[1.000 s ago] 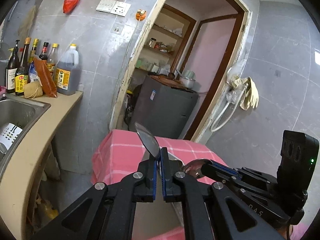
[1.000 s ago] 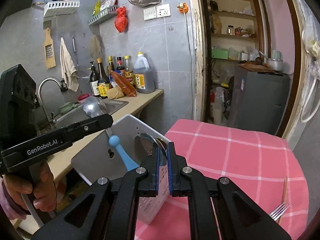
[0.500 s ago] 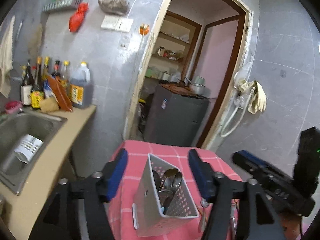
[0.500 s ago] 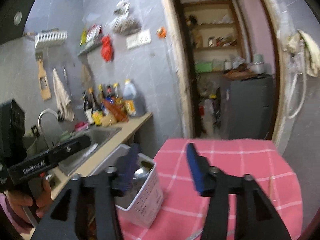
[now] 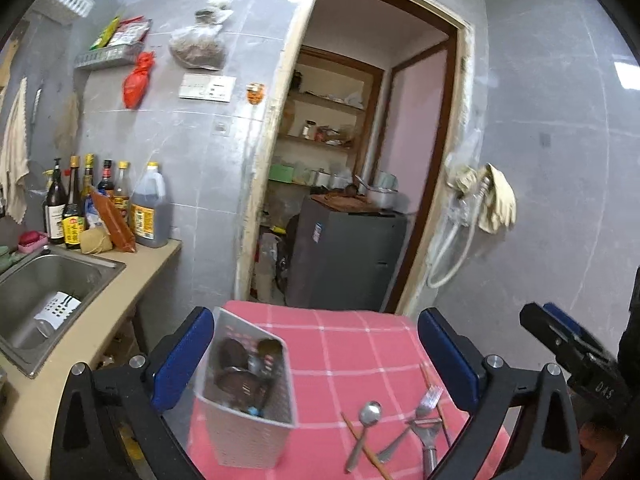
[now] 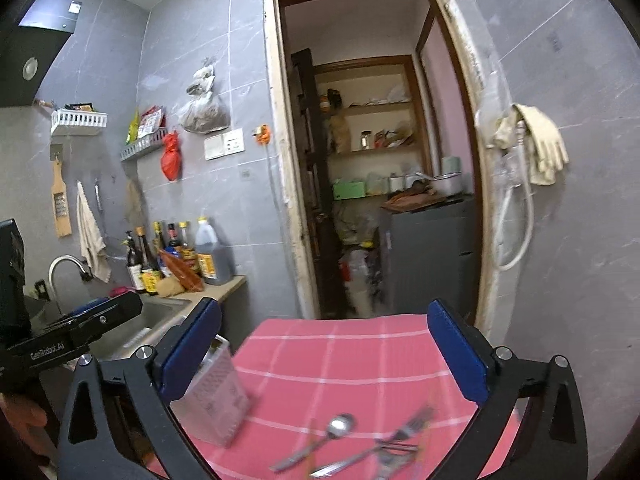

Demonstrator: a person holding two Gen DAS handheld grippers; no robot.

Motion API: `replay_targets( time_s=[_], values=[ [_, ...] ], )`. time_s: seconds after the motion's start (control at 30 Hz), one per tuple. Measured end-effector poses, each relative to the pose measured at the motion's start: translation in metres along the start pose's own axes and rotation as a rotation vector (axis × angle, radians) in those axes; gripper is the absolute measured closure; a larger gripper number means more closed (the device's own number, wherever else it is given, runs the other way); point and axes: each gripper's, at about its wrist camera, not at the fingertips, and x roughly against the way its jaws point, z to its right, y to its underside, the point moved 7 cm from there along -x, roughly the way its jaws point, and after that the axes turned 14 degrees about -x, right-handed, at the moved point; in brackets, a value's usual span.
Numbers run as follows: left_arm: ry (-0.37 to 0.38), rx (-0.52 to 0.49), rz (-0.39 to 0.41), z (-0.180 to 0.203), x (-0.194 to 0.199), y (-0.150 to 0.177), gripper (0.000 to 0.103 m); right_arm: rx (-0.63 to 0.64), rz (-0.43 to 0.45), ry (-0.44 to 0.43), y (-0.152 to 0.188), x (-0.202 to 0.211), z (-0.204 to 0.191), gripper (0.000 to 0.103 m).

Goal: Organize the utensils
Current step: 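Withdraw both grippers from the basket back over the table, then lower left gripper over silver spoon while right gripper lowers over silver fork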

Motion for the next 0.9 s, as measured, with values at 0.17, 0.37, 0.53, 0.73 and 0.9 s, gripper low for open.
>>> replay_targets(
  time_s=[0.17, 0.37, 0.53, 0.73, 0.9],
  values=[
    [0.029, -0.028, -0.013, 0.034, -0.005, 0.012, 0.000, -0.003, -0.007, 0.044, 0.004, 0.012, 0.038, 0.001],
    [0.070, -0.040, -0.054, 0.068, -0.021, 0.033, 0.000, -0.032, -0.056, 0.071, 0.018, 0.008, 0.085, 0.001],
    [0.096, -0.071, -0.108, 0.093, -0.045, 0.053, 0.000, -0.073, -0.139, 0.068, 0.040, -0.012, 0.122, 0.001],
    [0.118, -0.073, -0.196, 0.104, -0.083, 0.080, 0.000, -0.128, -0.251, 0.046, 0.072, -0.049, 0.154, 0.001],
    [0.144, -0.082, -0.271, 0.107, -0.117, 0.104, 0.000, -0.136, -0.326, 0.007, 0.098, -0.080, 0.166, 0.002]
  ],
)
